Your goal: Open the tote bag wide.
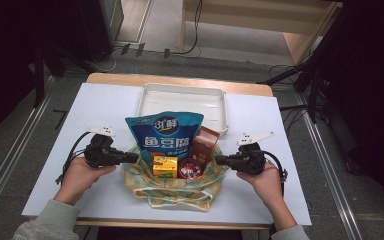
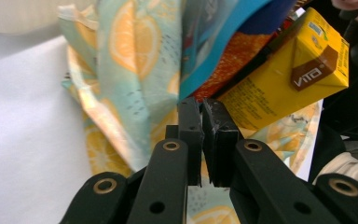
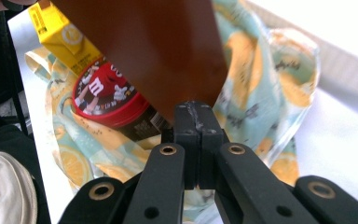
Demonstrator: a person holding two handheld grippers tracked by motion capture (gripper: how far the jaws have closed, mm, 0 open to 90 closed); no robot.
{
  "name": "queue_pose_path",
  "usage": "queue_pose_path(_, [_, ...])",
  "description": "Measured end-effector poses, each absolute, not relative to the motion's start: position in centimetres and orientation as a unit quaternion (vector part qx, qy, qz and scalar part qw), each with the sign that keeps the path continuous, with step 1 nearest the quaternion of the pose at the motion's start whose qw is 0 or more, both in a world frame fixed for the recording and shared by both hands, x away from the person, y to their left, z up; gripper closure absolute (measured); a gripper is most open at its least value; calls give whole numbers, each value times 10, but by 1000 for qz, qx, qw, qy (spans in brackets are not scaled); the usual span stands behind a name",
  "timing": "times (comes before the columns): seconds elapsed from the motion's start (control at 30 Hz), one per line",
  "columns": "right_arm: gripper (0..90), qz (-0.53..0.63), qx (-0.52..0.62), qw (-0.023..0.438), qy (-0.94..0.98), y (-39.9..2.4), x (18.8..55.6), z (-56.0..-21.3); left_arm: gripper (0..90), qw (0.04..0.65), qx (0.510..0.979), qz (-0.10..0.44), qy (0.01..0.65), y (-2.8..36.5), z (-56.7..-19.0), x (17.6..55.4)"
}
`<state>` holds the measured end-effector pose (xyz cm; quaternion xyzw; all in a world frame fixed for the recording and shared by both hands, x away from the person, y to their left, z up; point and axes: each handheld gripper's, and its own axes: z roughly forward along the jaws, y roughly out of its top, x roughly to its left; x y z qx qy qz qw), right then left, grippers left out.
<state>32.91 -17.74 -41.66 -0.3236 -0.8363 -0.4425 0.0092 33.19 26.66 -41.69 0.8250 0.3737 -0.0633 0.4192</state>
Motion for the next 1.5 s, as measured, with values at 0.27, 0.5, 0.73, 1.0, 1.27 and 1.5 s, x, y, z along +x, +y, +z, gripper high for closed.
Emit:
queue_pose_path(0.27, [900, -443, -326, -2, -835, -186, 346, -403, 874, 419, 823, -61, 379, 269, -406, 347])
queue_pose_path(0.5, [900, -445, -325, -3, -834, -186, 367, -398, 876, 418, 825, -61, 377, 267, -399, 362])
queue_pose_path(0.73, [900, -467, -298, -1, -833, -174, 384, -386, 876, 434, 819, -59, 370, 261, -387, 376])
queue_pose_path(1.0, [900, -466, -276, 11, -840, -160, 392, -394, 876, 433, 822, -73, 362, 248, -397, 386])
queue_pose_path(1.27, [900, -450, -274, 24, -849, -150, 395, -415, 876, 426, 822, -87, 367, 240, -417, 390])
queue_pose_path(1.5, [900, -446, -277, 22, -851, -151, 397, -428, 876, 423, 821, -90, 372, 238, -428, 391])
